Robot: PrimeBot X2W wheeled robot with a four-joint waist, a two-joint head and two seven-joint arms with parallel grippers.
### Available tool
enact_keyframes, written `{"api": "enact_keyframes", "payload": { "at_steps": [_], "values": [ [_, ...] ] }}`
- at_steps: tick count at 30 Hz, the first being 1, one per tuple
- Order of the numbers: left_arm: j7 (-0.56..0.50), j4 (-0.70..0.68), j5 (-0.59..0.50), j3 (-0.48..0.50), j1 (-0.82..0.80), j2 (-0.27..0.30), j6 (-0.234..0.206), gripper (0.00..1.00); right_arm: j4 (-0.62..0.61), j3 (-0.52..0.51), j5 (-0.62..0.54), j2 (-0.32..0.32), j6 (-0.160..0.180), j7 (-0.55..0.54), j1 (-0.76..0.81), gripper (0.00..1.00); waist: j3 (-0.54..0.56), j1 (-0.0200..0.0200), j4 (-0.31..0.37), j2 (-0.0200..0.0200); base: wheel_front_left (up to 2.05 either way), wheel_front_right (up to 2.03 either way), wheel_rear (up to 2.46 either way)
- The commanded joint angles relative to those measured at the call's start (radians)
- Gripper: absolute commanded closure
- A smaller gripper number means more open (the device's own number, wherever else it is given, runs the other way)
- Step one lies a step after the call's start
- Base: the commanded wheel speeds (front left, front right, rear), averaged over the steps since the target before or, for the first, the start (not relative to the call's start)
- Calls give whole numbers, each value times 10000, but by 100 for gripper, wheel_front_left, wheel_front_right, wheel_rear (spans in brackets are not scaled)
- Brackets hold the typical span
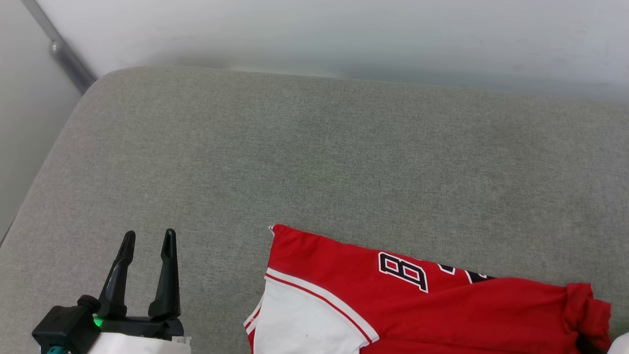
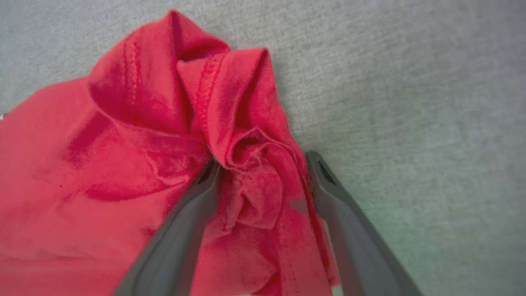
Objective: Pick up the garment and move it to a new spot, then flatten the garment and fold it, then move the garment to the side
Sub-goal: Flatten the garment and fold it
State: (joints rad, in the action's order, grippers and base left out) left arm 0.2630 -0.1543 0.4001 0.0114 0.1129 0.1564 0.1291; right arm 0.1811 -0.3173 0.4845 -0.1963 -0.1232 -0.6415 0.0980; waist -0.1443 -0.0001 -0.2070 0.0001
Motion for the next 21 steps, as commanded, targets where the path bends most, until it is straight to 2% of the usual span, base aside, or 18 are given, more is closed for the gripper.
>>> {"api": "enact_keyframes", "payload": {
  "at_steps": [1, 5, 6, 7, 13, 21],
  "values": [
    [21, 26, 14, 9, -147, 71, 10, 0, 541, 685, 208, 628, -136, -302, 147, 0, -18, 1, -20, -1, 0, 0, 0],
    [21, 89, 62, -44, -168, 129, 13, 0, 535, 1562, 657, 782, -159, -247, 288, 0, -10, 1, -23, -1, 0, 0, 0],
    [21, 111, 71, -47, -169, 138, 12, 0, 505, 1718, 673, 732, -160, -116, 311, 5, 4, 1, -13, -1, 0, 0, 0],
    [21, 110, 132, -65, -192, 127, 14, 0, 515, 1742, 628, 648, -160, 86, 293, 100, 20, 1, -1, -1, 0, 0, 0],
    [21, 139, 246, -60, -144, 144, 14, 0, 626, 1535, 348, 65, -84, 977, -1, 100, 220, 1, 142, -1, 0, 0, 0],
    [21, 173, 166, -136, -27, 232, 15, 0, 683, 91, -241, -648, -65, 1594, -525, 100, 357, 1, 418, -1, 0, 0, 0]
  ]
}}
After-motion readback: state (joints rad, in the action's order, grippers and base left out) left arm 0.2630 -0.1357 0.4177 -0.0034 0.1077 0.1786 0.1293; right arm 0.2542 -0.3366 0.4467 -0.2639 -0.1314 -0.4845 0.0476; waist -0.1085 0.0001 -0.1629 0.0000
